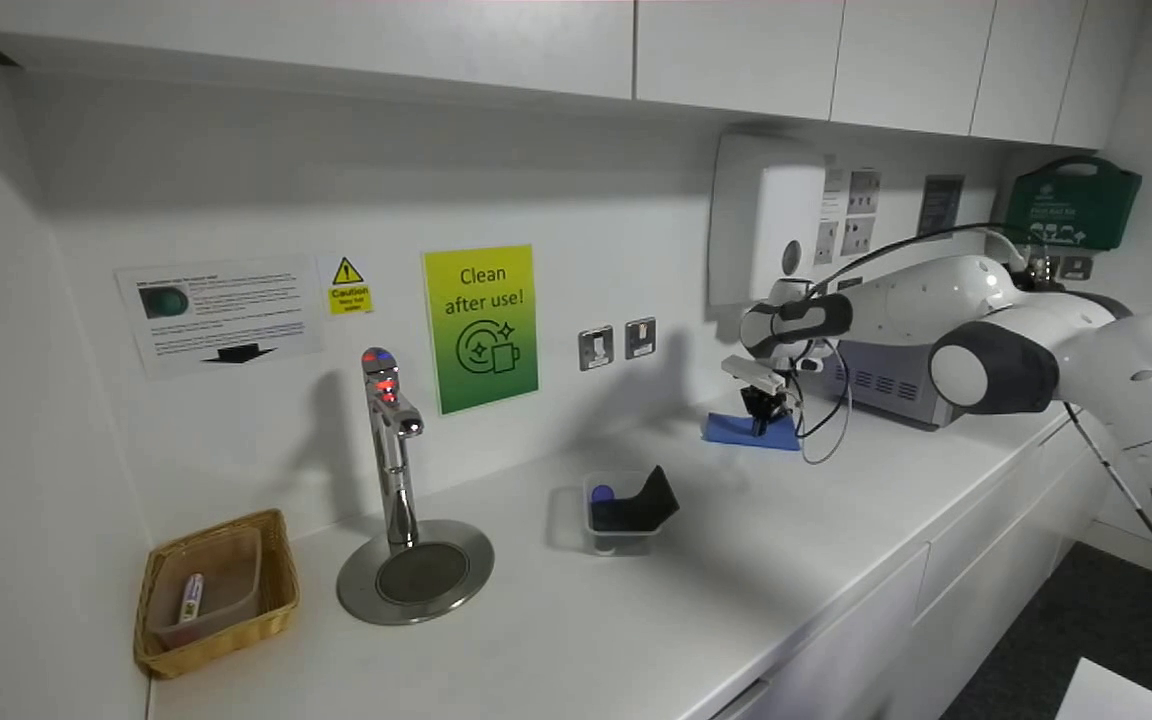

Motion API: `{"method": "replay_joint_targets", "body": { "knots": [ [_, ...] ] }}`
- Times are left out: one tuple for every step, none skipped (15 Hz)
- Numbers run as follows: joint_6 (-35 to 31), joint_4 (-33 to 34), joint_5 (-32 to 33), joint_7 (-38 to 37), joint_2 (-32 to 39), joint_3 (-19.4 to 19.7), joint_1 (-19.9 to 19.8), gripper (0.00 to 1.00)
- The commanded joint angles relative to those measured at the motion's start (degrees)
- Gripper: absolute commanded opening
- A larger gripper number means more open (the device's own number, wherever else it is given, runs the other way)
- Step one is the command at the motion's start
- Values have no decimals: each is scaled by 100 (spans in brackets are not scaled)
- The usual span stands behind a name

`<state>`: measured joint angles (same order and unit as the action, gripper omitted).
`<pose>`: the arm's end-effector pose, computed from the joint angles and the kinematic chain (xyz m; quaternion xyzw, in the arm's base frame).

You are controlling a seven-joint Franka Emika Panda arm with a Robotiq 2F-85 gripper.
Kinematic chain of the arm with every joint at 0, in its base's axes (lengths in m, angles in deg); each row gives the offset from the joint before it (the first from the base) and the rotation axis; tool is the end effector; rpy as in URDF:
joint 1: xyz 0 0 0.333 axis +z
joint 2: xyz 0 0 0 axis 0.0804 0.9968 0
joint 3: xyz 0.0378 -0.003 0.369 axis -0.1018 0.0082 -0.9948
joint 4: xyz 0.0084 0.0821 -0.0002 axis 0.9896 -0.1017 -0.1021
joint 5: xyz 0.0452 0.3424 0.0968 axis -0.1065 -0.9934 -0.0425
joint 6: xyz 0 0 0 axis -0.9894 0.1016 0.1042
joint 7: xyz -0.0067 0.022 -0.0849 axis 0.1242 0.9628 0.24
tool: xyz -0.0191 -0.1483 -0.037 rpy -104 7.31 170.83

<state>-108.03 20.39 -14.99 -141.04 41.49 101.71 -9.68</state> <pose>0.7290 -0.2883 0.3182 -0.6796 0.7306 -0.0396 0.0527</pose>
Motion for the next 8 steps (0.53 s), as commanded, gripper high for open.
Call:
{"method": "replay_joint_targets", "body": {
  "knots": [
    [248, 344, 156, -121, 104, -141, 148, 0],
    [262, 348, 158, -98, 96, -179, 198, 0],
    [254, 315, 166, -78, 68, -215, 256, 0],
    [235, 263, 170, -52, 37, -252, 308, 0],
    [235, 224, 175, -27, 12, -283, 356, 0],
    [222, 194, 176, 4, -5, -311, 391, 0],
    [198, 133, 177, 34, -46, -330, 427, 0],
    [194, 120, 170, 61, -58, -348, 437, 0]
  ]
}}
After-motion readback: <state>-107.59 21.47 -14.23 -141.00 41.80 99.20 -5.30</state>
